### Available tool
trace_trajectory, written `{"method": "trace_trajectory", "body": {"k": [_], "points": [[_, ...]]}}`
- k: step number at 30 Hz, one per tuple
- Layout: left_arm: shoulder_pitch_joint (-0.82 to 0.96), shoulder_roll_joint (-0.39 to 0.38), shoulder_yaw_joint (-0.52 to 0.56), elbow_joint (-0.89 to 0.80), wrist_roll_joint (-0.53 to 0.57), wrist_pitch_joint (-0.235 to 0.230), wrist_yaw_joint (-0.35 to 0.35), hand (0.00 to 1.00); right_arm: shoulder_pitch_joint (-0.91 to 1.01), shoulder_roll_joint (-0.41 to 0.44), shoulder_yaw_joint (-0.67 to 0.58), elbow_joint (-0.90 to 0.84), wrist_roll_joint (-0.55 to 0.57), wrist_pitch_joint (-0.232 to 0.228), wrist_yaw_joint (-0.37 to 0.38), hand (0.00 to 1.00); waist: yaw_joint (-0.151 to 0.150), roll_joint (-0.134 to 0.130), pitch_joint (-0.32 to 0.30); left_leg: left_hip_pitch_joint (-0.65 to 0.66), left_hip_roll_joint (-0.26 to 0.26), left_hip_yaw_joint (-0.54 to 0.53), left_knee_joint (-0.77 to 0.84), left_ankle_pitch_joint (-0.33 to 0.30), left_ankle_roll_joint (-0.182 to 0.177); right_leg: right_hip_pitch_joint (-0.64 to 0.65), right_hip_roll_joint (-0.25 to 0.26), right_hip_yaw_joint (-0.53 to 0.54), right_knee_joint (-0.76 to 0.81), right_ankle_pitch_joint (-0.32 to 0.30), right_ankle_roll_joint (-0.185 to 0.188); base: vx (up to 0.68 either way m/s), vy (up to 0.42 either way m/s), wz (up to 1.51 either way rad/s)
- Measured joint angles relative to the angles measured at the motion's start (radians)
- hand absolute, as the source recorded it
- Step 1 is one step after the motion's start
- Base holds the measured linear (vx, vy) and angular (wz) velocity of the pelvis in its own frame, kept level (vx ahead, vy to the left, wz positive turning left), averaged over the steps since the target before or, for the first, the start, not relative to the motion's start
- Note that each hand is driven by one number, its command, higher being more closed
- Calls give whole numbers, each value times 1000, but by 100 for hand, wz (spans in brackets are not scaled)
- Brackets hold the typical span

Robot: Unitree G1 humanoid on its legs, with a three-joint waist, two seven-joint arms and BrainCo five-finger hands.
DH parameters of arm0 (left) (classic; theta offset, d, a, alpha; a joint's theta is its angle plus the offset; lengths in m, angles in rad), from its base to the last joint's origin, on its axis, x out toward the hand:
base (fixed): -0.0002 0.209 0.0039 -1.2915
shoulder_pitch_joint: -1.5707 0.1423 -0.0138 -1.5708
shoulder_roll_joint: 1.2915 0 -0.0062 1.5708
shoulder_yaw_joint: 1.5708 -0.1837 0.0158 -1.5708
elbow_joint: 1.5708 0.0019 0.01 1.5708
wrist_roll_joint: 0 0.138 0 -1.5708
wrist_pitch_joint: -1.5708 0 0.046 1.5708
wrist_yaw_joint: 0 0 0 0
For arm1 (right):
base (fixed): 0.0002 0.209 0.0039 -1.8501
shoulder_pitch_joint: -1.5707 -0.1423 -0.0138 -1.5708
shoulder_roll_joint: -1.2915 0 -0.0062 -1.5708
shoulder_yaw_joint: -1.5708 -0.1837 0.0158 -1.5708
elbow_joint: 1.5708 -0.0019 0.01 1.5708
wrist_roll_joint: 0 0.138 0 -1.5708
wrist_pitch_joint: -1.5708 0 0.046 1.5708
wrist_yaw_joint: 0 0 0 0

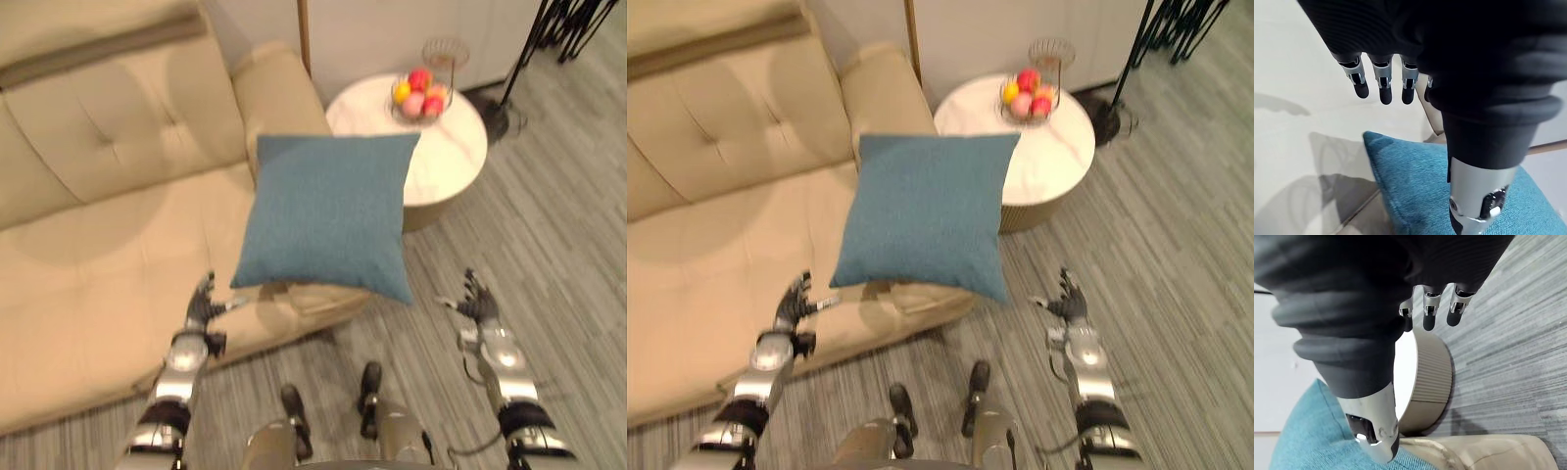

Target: Pick up cushions and gather them together orderly.

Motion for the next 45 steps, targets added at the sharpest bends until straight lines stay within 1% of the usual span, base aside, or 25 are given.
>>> {"method": "trace_trajectory", "body": {"k": [1,2,3,4,5,7,9,11,15,16,17,20,26,29,30,32,34,35,36,38,39,41,42,44,45], "points": [[-94,23,-14,36,-10,-1,14,0,-83,-2,33,24,3,2,-7,0,-1,-1,16,-48,4,2,27,1,1,-35,3,18,-8,20,-3,-96,11,-7],[-128,31,-19,51,-13,-1,18,0,-115,-3,47,35,4,5,-13,0,0,-1,22,-62,4,4,33,1,1,-44,5,23,-14,28,-3,-110,14,-7],[-218,49,-37,91,-19,-1,32,0,-197,-8,77,62,5,10,-22,0,0,0,50,-87,8,6,53,3,3,-58,7,30,-25,44,-5,-72,8,-6],[-285,57,-39,118,-21,-1,35,0,-260,-9,98,75,7,15,-25,0,1,0,78,-98,15,8,67,3,3,-62,10,41,-30,55,-6,-125,13,-3],[-389,62,-43,158,-30,-1,48,0,-351,-7,132,87,9,16,-39,0,3,0,100,-138,24,7,94,1,5,-87,14,76,-32,67,5,-111,14,1],[-499,63,-62,192,-49,-1,60,0,-451,-5,163,100,16,17,-56,0,13,0,124,-187,36,7,132,-3,10,-121,20,90,-33,85,3,-108,-3,-1],[-575,61,-80,213,-51,0,67,0,-520,10,174,103,23,17,-66,0,23,-1,143,-226,50,9,165,-8,13,-144,29,107,-39,99,5,-103,-35,-8],[-634,57,-85,224,-60,2,76,0,-576,17,221,104,38,19,-79,0,23,-1,161,-264,69,8,204,-17,16,-158,39,109,-57,119,5,-109,-60,-7],[-722,28,-85,274,-83,6,99,0,-660,49,281,104,45,38,-106,0,20,-1,164,-347,101,7,261,-35,14,-199,60,114,-88,150,0,-81,-68,-7],[-736,21,-85,284,-90,7,101,100,-677,49,293,104,45,39,-108,0,20,-2,164,-363,108,3,271,-36,13,-201,66,113,-105,158,-5,-33,-72,0],[-746,9,-85,292,-95,8,102,100,-695,47,308,104,45,40,-112,100,19,-2,164,-375,111,0,275,-36,13,-208,69,109,-109,159,-6,-29,-72,2],[-754,7,-76,292,-138,14,103,100,-733,49,345,104,44,49,-127,100,18,-2,164,-400,128,-7,297,-37,11,-214,81,103,-122,164,-5,-6,-82,0],[-754,15,-58,288,-228,23,104,100,-782,44,351,79,47,60,-133,100,21,-2,164,-401,132,-6,293,-34,10,-214,87,101,-132,179,-20,45,-49,-1],[-754,17,-59,277,-247,23,104,100,-782,30,360,28,70,60,-132,100,23,-2,164,-396,128,-5,277,-26,7,-213,86,100,-135,181,-21,68,-30,3],[-754,17,-62,269,-247,23,104,100,-780,28,362,11,80,58,-132,100,22,-2,164,-387,122,-5,260,-18,0,-210,83,102,-135,181,-21,84,-22,8],[-754,18,-77,257,-248,23,112,100,-766,26,362,-4,87,52,-132,100,23,-7,167,-360,112,-8,237,-4,-4,-192,80,105,-139,181,-21,92,-16,11],[-749,20,-107,206,-248,23,129,100,-703,17,362,-69,89,41,-132,100,23,-20,175,-313,99,-16,187,19,-11,-162,79,118,-139,180,-19,108,-8,18],[-707,26,-120,117,-248,23,140,100,-651,17,361,-116,93,31,-132,100,22,-25,177,-283,90,-22,152,33,-13,-143,76,131,-139,177,-16,98,-2,16],[-693,26,-120,93,-247,23,142,100,-640,16,361,-128,93,31,-132,100,22,-25,177,-277,87,-23,145,35,-14,-139,75,131,-139,176,-14,96,0,13],[-570,25,-150,-77,-244,23,164,100,-528,11,360,-217,92,22,-131,100,19,-25,177,-229,67,-24,105,46,-13,-106,64,137,-139,157,0,96,4,7],[-534,24,-156,-117,-244,22,169,100,-493,11,360,-238,91,17,-131,100,18,-25,177,-216,64,-25,100,45,-13,-97,63,137,-139,153,0,100,8,8],[-384,4,-160,-266,-218,23,183,100,-362,13,360,-319,78,10,-131,100,-1,-25,177,-171,51,-38,79,45,-13,-52,55,132,-139,134,6,100,9,13],[-350,-3,-163,-301,-212,23,185,100,-331,12,359,-341,76,10,-131,100,-4,-25,177,-161,50,-42,77,44,-12,-41,55,130,-139,130,7,91,7,17],[-202,-40,-165,-452,-190,23,187,100,-210,13,355,-426,66,8,-128,100,-7,-24,175,-119,39,-51,71,37,-11,5,54,125,-143,114,10,84,11,12],[-163,-48,-165,-489,-184,23,187,100,-180,13,352,-453,60,8,-125,100,-7,-24,175,-107,38,-52,66,37,-11,19,53,123,-148,114,10,87,12,7]]}}
